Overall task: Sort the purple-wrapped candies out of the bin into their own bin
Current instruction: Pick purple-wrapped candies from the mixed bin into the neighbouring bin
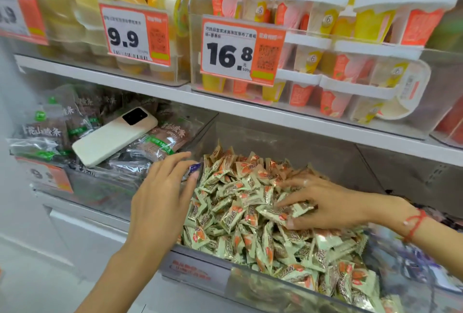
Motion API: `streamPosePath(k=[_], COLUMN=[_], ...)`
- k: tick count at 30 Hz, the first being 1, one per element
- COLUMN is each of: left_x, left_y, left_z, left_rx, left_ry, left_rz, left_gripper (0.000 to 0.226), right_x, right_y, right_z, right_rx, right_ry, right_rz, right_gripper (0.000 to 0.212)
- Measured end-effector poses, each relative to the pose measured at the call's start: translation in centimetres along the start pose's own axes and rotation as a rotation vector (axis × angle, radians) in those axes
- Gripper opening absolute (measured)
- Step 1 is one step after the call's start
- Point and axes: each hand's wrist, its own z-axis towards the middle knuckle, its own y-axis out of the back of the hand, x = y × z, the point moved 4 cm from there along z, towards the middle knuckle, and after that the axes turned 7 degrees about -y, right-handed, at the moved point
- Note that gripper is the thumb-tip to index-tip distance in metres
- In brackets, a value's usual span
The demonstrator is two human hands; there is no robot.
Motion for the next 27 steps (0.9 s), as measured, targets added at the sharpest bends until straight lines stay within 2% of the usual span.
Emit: streamPosePath(k=[2, 5, 6, 8, 11, 14, 17, 19, 21, 22, 24, 25, 27], left_x=[-0.1, -0.1, 0.0, 0.1, 0.0, -0.1, -0.2, -0.2, -0.2, -0.2, -0.2, -0.3, -0.3], left_y=[0.1, 0.1, 0.1, 0.0, 0.1, 0.1, 0.2, 0.2, 0.2, 0.2, 0.2, 0.1, 0.1], left_z=[0.1, 0.2, 0.3, 0.0, 0.0, 0.3, 0.2, 0.1, 0.1, 0.1, 0.1, 0.1, 0.1], left_rx=[-0.012, -0.009, -0.006, -0.003, -0.023, -0.018, -0.019, -0.014, -0.015, -0.016, -0.013, -0.009, -0.009], left_ry=[0.004, 0.004, 0.005, 0.009, 0.028, 0.029, 0.016, 0.015, 0.008, 0.003, -0.001, -0.001, -0.005], left_rz=[0.007, 0.009, 0.004, -0.006, -0.025, -0.010, -0.002, 0.001, -0.001, -0.002, 0.000, 0.000, 0.002], left_gripper=[0.029, 0.029, 0.029, 0.029, 0.030, 0.029, 0.029, 0.030, 0.029, 0.029, 0.028, 0.028, 0.028], right_x=[1.4, 2.5, 2.7, 3.5, 6.4, 9.1, 9.9, 10.0, 8.8, 7.4, 3.4, 1.2, -1.9], right_y=[1.5, 3.3, 3.4, 1.7, -0.6, -0.4, -0.9, -1.4, -1.2, -0.7, 0.0, 0.0, -0.6], right_z=[0.2, 4.2, 6.0, 9.4, 11.7, 10.5, 6.6, 3.4, 0.5, -0.4, -1.8, -2.1, -2.6], right_rx=[-0.017, -0.239, -0.286, -0.261, -0.231, -0.154, -0.087, -0.095, -0.185, -0.264, -0.361, -0.335, -0.178], right_ry=[0.014, -0.052, -0.125, -0.276, -0.356, -0.261, -0.082, 0.019, 0.024, -0.023, -0.232, -0.389, -0.714], right_rz=[0.221, 0.440, 0.438, 0.433, 0.309, 0.252, 0.240, 0.263, 0.312, 0.329, 0.317, 0.292, 0.133], right_gripper=[0.059, 0.062, 0.064, 0.071, 0.074, 0.069, 0.065, 0.059, 0.051, 0.048, 0.051, 0.059, 0.078])
